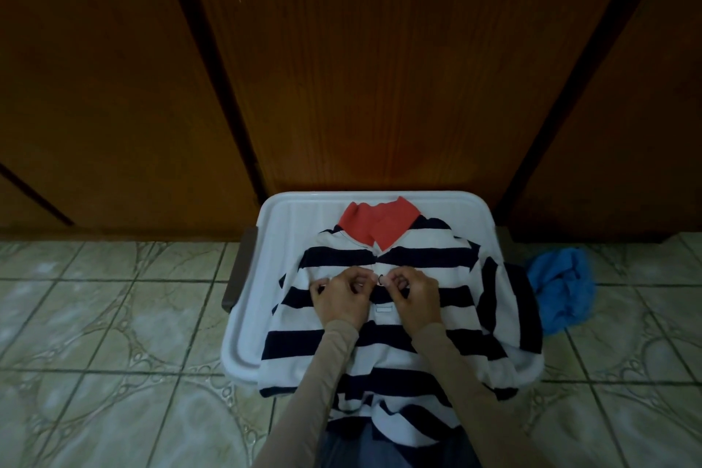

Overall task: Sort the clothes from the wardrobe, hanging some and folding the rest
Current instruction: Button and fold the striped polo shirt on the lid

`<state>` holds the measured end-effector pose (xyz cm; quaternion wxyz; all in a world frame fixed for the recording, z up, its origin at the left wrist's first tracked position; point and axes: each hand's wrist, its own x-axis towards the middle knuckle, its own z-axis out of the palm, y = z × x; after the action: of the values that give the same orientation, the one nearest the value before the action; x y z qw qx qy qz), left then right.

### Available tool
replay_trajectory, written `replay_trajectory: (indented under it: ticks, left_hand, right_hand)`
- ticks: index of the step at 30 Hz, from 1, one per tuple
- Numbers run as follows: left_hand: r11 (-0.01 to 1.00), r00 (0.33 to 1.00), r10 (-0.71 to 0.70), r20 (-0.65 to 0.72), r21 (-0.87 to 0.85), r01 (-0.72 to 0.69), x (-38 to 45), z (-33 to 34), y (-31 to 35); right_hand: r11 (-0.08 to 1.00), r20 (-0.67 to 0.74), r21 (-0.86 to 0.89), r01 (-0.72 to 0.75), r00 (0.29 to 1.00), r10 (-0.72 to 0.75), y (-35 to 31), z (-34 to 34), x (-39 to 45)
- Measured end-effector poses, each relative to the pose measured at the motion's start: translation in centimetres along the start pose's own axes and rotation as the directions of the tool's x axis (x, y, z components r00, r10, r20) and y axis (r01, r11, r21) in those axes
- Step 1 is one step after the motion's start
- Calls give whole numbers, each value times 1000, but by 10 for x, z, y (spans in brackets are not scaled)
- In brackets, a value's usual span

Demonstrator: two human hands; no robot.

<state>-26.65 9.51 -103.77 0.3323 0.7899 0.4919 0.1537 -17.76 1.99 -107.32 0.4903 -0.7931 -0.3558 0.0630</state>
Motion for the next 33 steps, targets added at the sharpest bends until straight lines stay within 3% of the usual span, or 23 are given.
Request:
replay_trajectory:
  ticks: [5, 10, 19, 25, 27, 29, 33]
  left_hand:
    - [1000, 999, 24, -42, 11, -24, -1, 4, -3]
    - [993, 991, 105, -84, 68, -99, -5, 4, -6]
    - [902, 960, 275, 60, 329, -279, 8, -7, -5]
    - [908, 915, 367, 170, 148, -392, 38, -7, -1]
    - [917, 917, 362, 170, 114, -383, 41, -5, -4]
    - [934, 931, 345, 123, 52, -353, 38, -4, -10]
    - [944, 942, 329, 59, -22, -329, 29, -3, -20]
  right_hand:
    - [999, 31, -16, -36, 999, 37, 0, -2, -1]
    - [994, -58, -102, -33, 998, 27, -2, -4, -1]
    - [952, -46, -301, 65, 996, -82, -12, -5, 9]
    - [885, 127, -425, 191, 980, -151, -34, -9, 40]
    - [876, 202, -457, 156, 977, -69, -40, -9, 44]
    - [876, 252, -482, 12, 960, 125, -41, -8, 44]
    - [843, 216, -520, -136, 934, 284, -44, -8, 43]
